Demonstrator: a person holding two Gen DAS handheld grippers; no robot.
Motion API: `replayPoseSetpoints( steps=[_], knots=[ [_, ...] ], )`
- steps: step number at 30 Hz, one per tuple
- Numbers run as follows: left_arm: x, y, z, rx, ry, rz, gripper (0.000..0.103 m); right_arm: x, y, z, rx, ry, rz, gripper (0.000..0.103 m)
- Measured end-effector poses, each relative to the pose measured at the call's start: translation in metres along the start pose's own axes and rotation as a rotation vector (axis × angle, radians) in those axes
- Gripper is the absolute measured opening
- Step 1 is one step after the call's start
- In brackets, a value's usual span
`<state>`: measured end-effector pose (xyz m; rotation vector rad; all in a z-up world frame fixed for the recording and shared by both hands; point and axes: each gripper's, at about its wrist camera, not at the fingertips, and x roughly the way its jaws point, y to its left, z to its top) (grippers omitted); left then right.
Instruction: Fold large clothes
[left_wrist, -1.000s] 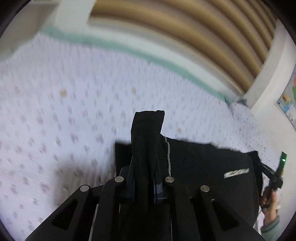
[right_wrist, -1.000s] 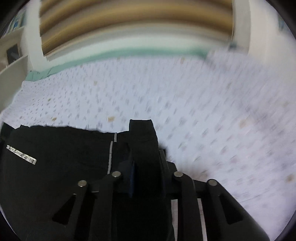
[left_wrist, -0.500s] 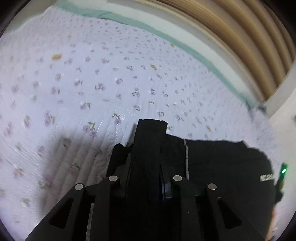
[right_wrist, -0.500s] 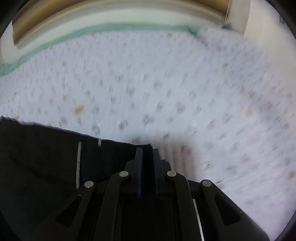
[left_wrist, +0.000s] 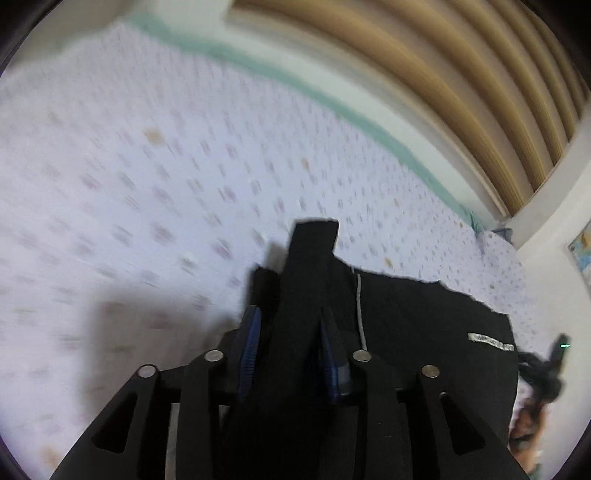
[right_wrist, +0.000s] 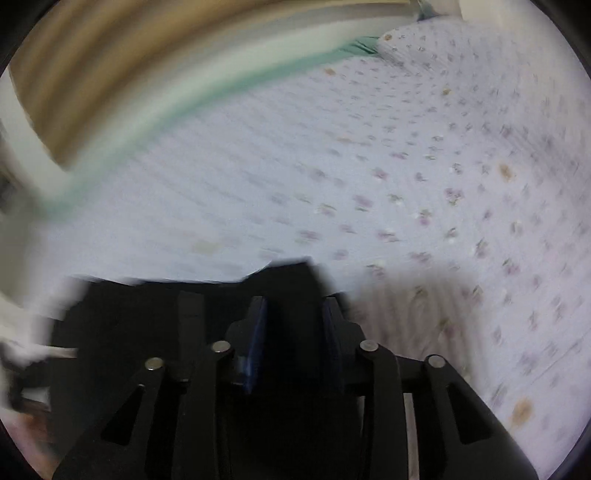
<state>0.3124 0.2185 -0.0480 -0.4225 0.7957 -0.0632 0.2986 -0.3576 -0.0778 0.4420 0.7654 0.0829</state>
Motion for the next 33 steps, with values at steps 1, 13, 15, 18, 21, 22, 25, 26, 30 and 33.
replayPoseSetpoints(
  steps=[1,13,15,18,21,22,25,26,30,33],
  knots=[
    [-0.021,-0.005,-0.001,0.005,-0.059,0.016,0.045,-0.019,0.006,0.0,-0.022,-0.033,0.002,0.056],
    [-0.018,-0.169,-0.084,0.39,0.12,-0.056,0.065,-0.013,0.171,-0.103,-0.548,0.138,-0.129,0.094],
    [0.015,-0.167,-0.096,0.394,0.214,0.016,0.065,0.026,0.165,-0.121,-0.513,0.257,-0.165,0.099],
    [0.044,-0.147,-0.094,0.286,0.321,-0.014,0.067,0.051,0.143,-0.118,-0.387,0.319,-0.12,0.103],
    [0.046,-0.143,-0.089,0.238,0.322,-0.028,0.067,0.049,0.144,-0.117,-0.393,0.32,-0.139,0.103],
    [0.043,-0.148,-0.092,0.273,0.299,-0.012,0.067,0.048,0.145,-0.118,-0.402,0.316,-0.144,0.103],
    [0.025,-0.162,-0.096,0.359,0.244,0.01,0.067,0.032,0.145,-0.112,-0.403,0.287,-0.135,0.102],
    [0.017,-0.166,-0.093,0.363,0.231,-0.005,0.067,0.022,0.144,-0.106,-0.403,0.252,-0.14,0.102],
    [-0.01,-0.175,-0.062,0.355,0.119,-0.031,0.067,-0.005,0.138,-0.067,-0.405,0.082,-0.275,0.103],
    [0.007,-0.159,-0.035,0.316,0.117,0.039,0.067,0.026,0.116,-0.046,-0.346,0.199,-0.265,0.103]
  ],
)
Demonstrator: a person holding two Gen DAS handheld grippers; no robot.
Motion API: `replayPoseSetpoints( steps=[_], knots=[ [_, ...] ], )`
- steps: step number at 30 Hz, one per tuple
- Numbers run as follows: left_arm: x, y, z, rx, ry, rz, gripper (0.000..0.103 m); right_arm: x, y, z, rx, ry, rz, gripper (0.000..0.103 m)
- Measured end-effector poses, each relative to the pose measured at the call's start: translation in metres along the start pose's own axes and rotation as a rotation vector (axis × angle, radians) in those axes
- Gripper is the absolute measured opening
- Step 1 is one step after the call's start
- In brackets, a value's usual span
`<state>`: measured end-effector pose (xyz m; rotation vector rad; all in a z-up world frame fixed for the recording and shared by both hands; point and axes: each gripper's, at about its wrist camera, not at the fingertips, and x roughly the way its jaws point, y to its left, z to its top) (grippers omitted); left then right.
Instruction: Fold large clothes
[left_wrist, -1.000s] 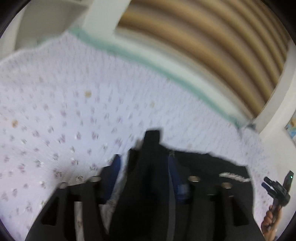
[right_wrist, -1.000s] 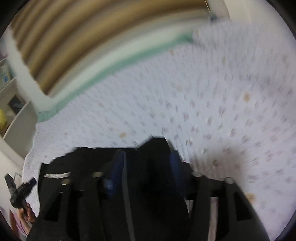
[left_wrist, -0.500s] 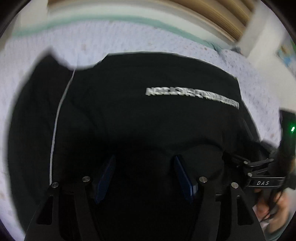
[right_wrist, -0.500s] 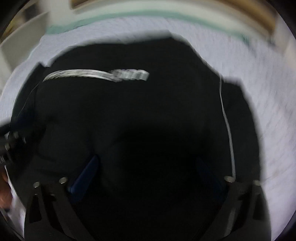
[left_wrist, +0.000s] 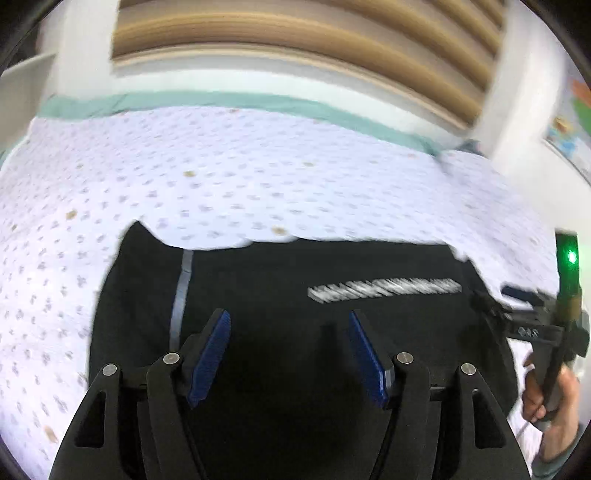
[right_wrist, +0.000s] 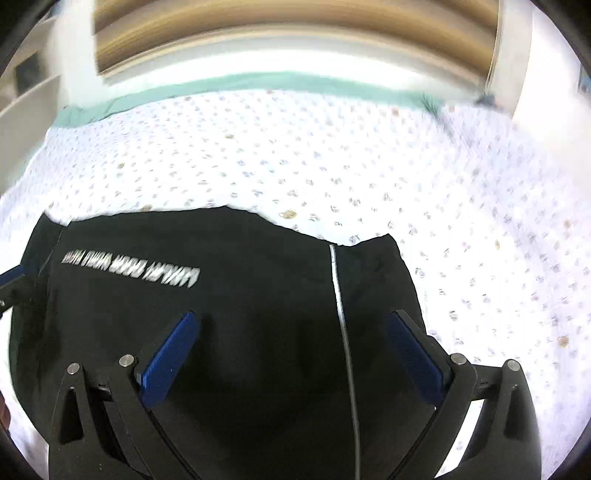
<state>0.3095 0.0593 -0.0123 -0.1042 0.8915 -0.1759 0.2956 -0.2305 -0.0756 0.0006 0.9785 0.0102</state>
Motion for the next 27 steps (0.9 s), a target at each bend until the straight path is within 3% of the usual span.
replayPoseSetpoints(
  steps=[3,5,7,11,15,18,22,25,27],
  knots=[
    [0.044,0.036,0.001,-0.116,0.079,0.043,0.067,0.054,-0.022,-0.003,0.057,0.136,0.028,0.103],
    [0.077,0.058,-0.012,-0.164,0.121,0.025,0.072,0.069,-0.04,-0.007,0.152,0.143,0.11,0.103],
    [0.085,0.071,-0.013,-0.242,0.127,0.003,0.072,0.068,-0.041,-0.01,0.161,0.132,0.106,0.103],
    [0.072,0.055,-0.013,-0.158,0.111,0.055,0.072,0.066,-0.022,-0.006,0.12,0.103,0.063,0.103],
    [0.036,0.059,-0.009,-0.072,0.079,0.032,0.072,0.027,-0.028,-0.025,0.107,0.015,0.053,0.103],
    [-0.018,0.064,-0.017,-0.002,0.017,0.032,0.072,-0.022,-0.024,-0.042,0.014,-0.123,-0.066,0.103],
    [-0.075,0.074,-0.03,0.06,-0.079,0.081,0.072,-0.104,-0.01,-0.072,-0.085,-0.403,-0.329,0.103],
    [-0.107,0.084,-0.037,0.072,-0.118,0.122,0.075,-0.132,-0.001,-0.089,-0.129,-0.469,-0.462,0.103],
    [-0.119,0.09,-0.044,0.085,-0.111,0.125,0.079,-0.132,0.011,-0.095,-0.197,-0.42,-0.472,0.103]
  ],
)
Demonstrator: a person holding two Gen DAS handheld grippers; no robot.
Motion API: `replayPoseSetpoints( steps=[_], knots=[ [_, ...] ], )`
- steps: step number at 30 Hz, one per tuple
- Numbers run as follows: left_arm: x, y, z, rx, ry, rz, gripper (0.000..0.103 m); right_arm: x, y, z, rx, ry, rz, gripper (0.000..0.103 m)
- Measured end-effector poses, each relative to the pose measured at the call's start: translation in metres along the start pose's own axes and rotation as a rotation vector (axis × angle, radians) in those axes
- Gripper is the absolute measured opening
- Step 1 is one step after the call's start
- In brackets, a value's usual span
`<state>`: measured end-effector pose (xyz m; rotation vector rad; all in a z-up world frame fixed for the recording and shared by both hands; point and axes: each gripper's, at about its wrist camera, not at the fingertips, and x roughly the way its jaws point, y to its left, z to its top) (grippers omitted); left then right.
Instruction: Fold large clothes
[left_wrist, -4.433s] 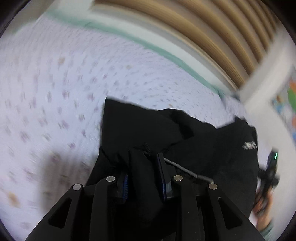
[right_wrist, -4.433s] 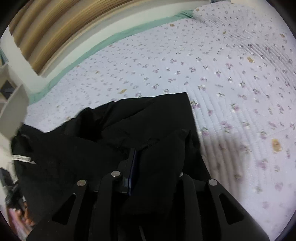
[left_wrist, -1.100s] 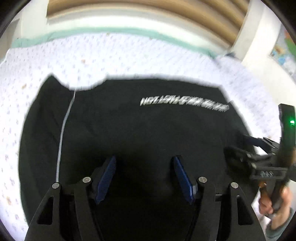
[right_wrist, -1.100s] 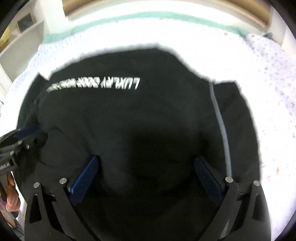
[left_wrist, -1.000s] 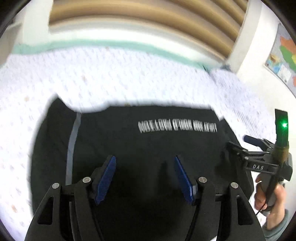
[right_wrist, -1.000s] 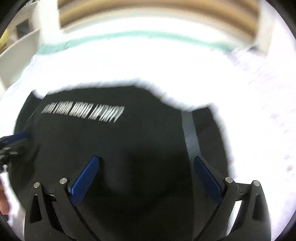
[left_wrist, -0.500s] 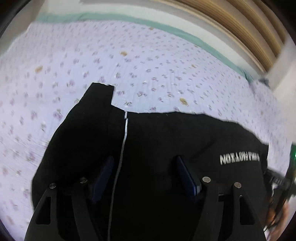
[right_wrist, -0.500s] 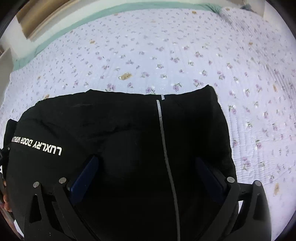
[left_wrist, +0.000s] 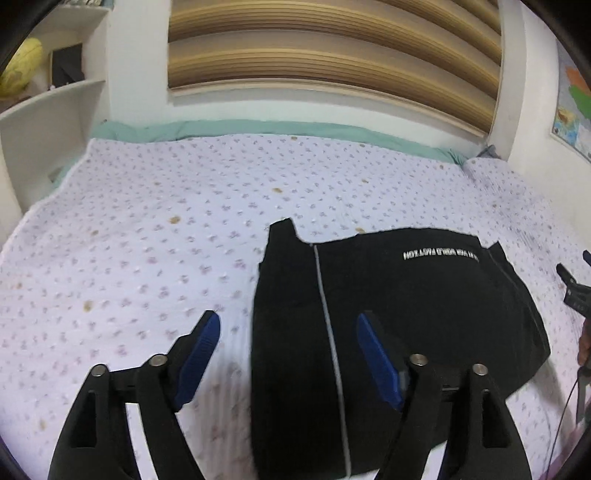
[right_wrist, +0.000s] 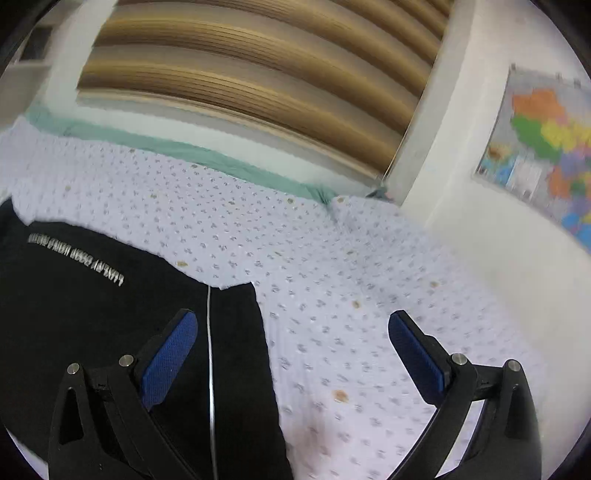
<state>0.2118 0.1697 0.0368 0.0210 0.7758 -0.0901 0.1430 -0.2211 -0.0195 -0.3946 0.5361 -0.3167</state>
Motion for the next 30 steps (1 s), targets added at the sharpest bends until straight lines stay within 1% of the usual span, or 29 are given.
replayPoseSetpoints(
  steps=[2,3,4,5,6,7,9,10,11,12,13,14,16,18,20,22,23,25,27,28,29,30],
  knots=[
    [-0.005,0.006,-0.008,0.012,0.006,-0.032,0.079,0.003,0.003,-0.006,-0.012,0.059,0.061,0.103],
    [-0.003,0.007,-0.011,0.011,0.01,-0.03,0.079,0.005,-0.002,-0.011,0.012,0.089,0.101,0.103],
    [0.0,0.011,-0.015,0.008,0.027,-0.02,0.079,0.004,0.005,-0.013,0.039,0.116,0.131,0.103],
    [0.004,0.014,-0.017,-0.001,0.045,-0.015,0.079,0.011,0.0,-0.017,0.075,0.161,0.164,0.103],
    [0.012,0.021,-0.02,-0.02,0.072,-0.028,0.079,0.017,0.002,-0.021,0.096,0.196,0.181,0.103],
    [0.016,0.025,-0.022,-0.038,0.09,-0.05,0.079,0.024,0.0,-0.025,0.118,0.237,0.204,0.103],
    [0.027,0.035,-0.028,-0.087,0.13,-0.11,0.079,0.054,-0.011,-0.037,0.183,0.333,0.3,0.103],
    [0.034,0.04,-0.03,-0.107,0.141,-0.152,0.079,0.072,-0.018,-0.045,0.235,0.386,0.364,0.103],
    [0.039,0.043,-0.033,-0.123,0.141,-0.188,0.079,0.082,-0.023,-0.051,0.267,0.41,0.392,0.103],
    [0.047,0.05,-0.037,-0.16,0.142,-0.232,0.079,0.094,-0.03,-0.058,0.313,0.44,0.429,0.103],
    [0.054,0.054,-0.042,-0.193,0.152,-0.254,0.079,0.104,-0.035,-0.065,0.344,0.458,0.467,0.103],
    [0.062,0.059,-0.045,-0.231,0.168,-0.283,0.079,0.113,-0.038,-0.072,0.371,0.473,0.511,0.103],
    [0.083,0.067,-0.051,-0.31,0.204,-0.355,0.079,0.131,-0.042,-0.084,0.431,0.503,0.635,0.103],
    [0.099,0.071,-0.055,-0.355,0.237,-0.409,0.079,0.147,-0.044,-0.089,0.469,0.516,0.709,0.103],
    [0.12,0.074,-0.059,-0.406,0.292,-0.53,0.079,0.16,-0.043,-0.096,0.497,0.525,0.75,0.103],
    [0.143,0.075,-0.066,-0.492,0.356,-0.691,0.079,0.174,-0.038,-0.102,0.508,0.55,0.777,0.103],
    [0.151,0.075,-0.068,-0.522,0.375,-0.725,0.079,0.181,-0.034,-0.104,0.506,0.564,0.797,0.103],
    [0.157,0.072,-0.066,-0.518,0.382,-0.738,0.079,0.192,-0.024,-0.107,0.509,0.563,0.866,0.103],
    [0.159,0.064,-0.062,-0.482,0.385,-0.725,0.079,0.197,-0.017,-0.104,0.505,0.532,0.899,0.102],
    [0.161,0.059,-0.059,-0.464,0.388,-0.717,0.079,0.197,-0.014,-0.102,0.504,0.52,0.922,0.1],
    [0.164,0.055,-0.057,-0.455,0.392,-0.711,0.079,0.199,-0.01,-0.099,0.505,0.51,0.951,0.096],
    [0.166,0.053,-0.055,-0.46,0.396,-0.712,0.079,0.203,-0.005,-0.094,0.507,0.504,0.981,0.093]
  ],
)
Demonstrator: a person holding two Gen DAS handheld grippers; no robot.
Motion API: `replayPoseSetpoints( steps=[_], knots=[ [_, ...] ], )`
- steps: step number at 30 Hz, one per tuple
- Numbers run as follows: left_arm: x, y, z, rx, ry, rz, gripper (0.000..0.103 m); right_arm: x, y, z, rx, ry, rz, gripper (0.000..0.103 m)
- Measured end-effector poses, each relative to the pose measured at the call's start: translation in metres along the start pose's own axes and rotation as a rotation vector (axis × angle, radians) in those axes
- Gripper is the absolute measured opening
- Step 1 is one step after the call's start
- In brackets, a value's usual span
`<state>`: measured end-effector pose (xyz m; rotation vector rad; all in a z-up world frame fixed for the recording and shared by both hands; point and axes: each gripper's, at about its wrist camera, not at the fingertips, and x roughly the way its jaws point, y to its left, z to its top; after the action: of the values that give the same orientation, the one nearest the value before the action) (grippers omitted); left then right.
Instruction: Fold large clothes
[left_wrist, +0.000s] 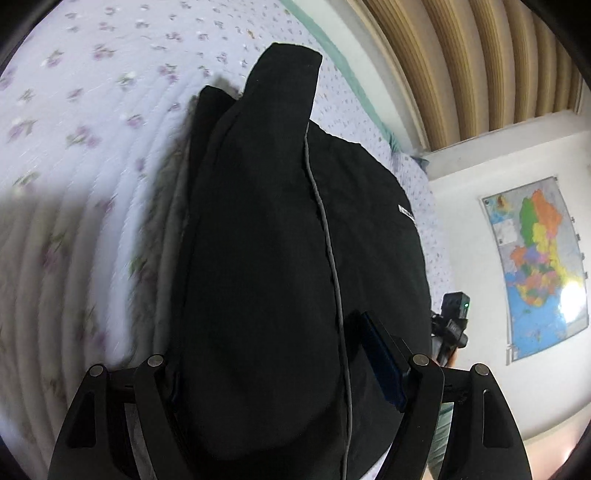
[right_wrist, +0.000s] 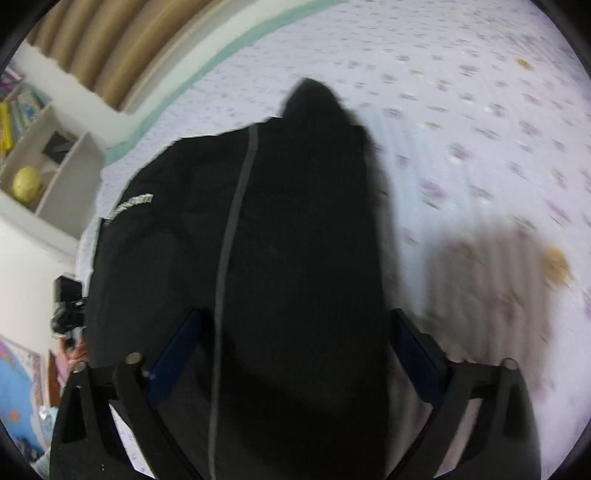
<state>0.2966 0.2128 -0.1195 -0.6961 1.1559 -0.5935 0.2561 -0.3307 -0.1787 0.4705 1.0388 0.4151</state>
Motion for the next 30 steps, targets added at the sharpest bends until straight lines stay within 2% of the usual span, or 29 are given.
replayPoseSetpoints(
  steps=[5,8,10,12,14,18,26,30],
  knots=[
    [0.016,0.003,0.02,-0.112,-0.019,-0.059,0.08,0.033,0.008,0.022,0.023,0.033,0.017,0.094],
    [0.02,-0.004,0.018,-0.095,-0.033,-0.032,0.079,0.038,0.009,0.025,0.008,0.046,0.003,0.093],
    [0.017,-0.013,0.011,-0.052,-0.065,0.01,0.068,0.032,0.017,0.021,-0.032,0.023,-0.007,0.085],
    [0.007,-0.025,0.002,-0.007,-0.108,0.043,0.042,0.021,0.029,0.016,-0.089,-0.023,-0.021,0.067],
    [-0.005,-0.041,-0.009,0.022,-0.154,0.045,0.035,0.01,0.043,0.009,-0.134,-0.062,-0.046,0.057],
    [-0.031,-0.092,-0.036,0.11,-0.224,0.043,0.032,-0.017,0.075,-0.002,-0.186,-0.129,-0.059,0.04],
    [-0.104,-0.195,-0.107,0.262,-0.306,0.0,0.031,-0.085,0.157,-0.055,-0.26,-0.192,-0.064,0.036],
    [-0.153,-0.212,-0.142,0.297,-0.335,-0.014,0.031,-0.125,0.191,-0.093,-0.284,-0.203,-0.065,0.036]
  ],
)
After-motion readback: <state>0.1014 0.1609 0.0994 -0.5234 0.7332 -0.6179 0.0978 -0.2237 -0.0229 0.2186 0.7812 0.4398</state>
